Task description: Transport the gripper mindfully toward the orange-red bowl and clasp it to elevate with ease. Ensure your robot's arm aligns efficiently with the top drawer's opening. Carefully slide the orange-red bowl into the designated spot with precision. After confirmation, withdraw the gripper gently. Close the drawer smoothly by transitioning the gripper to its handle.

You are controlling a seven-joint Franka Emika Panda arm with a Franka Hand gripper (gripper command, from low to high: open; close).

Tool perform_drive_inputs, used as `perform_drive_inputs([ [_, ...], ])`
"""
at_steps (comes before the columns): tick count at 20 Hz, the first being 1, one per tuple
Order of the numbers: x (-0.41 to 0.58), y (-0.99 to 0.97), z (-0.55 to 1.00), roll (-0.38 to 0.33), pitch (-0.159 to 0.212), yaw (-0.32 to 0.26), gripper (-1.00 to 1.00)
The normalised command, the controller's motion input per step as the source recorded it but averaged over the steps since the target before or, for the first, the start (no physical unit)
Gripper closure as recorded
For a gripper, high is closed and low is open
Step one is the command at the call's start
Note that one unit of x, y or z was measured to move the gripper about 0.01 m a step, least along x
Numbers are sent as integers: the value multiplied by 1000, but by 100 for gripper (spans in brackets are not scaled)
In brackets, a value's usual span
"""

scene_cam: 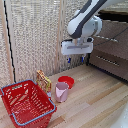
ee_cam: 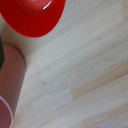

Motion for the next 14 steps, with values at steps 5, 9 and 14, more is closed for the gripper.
perform_drive_inputs([
  [5, -33, -18, -354, -45, 0, -105, -100],
  [9, -52, 0, -315, -47, 0, -169, -100],
  [14, -1, 53, -352, -55, 0, -178, -100],
])
